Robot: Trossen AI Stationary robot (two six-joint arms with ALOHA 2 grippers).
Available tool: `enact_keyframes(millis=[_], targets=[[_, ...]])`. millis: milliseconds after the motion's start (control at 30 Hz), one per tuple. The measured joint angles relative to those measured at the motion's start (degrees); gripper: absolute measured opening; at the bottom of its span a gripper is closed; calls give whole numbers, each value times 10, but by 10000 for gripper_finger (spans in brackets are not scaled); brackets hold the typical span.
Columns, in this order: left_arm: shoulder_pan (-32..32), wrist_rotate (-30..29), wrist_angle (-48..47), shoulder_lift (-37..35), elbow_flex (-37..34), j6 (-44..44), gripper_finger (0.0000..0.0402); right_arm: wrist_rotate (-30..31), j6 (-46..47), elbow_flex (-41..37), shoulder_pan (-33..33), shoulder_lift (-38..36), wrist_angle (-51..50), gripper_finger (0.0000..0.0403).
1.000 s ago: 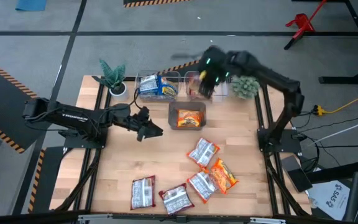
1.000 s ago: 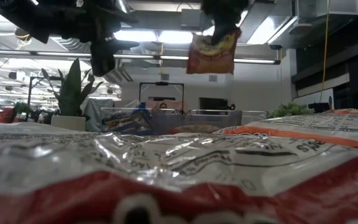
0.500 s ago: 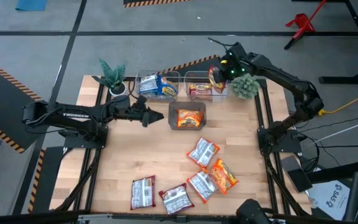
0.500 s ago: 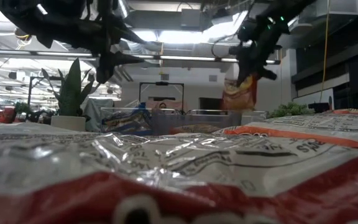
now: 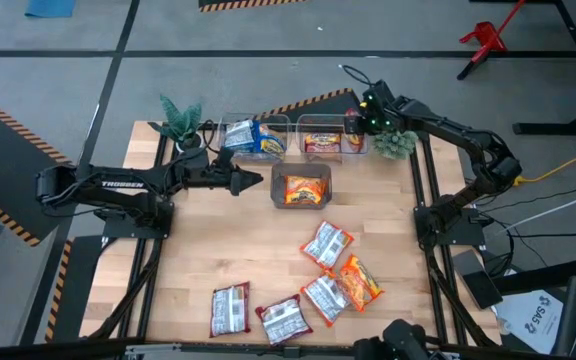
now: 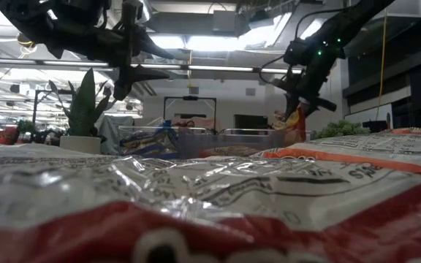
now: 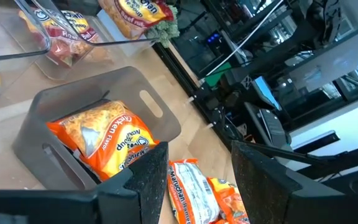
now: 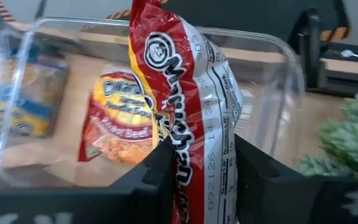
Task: Sort Maruchan noodles
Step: Put the red noodle pack into the right transparent bin, then put the orange noodle pack into the black bin
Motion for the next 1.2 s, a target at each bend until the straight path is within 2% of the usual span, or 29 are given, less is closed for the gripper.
enact_keyframes(millis=[167, 467, 600, 767, 867, 967, 1100, 1200], targets=[[0, 0, 0, 0, 0, 0, 172, 42, 8, 0, 0, 0, -1, 149], [0, 22, 0, 0, 0, -1, 172, 43, 8, 1, 0, 0, 17, 211], [0, 50, 0, 0, 0, 8, 172, 2, -31, 33, 0, -7, 17, 215], [0, 120, 0, 0, 0, 34, 172, -115, -80, 88, 24, -33, -5, 215], [-1, 164, 0, 0, 0, 35, 172, -170, -100, 99, 73, -54, -47, 216], [-6, 214, 0, 0, 0, 34, 172, -174, -108, 99, 152, -68, -107, 216], [-26, 293, 0, 0, 0, 32, 172, -131, -98, 99, 307, -66, -147, 216], [-57, 340, -15, 0, 1, 23, 172, -45, -61, 99, 445, -49, -122, 216]])
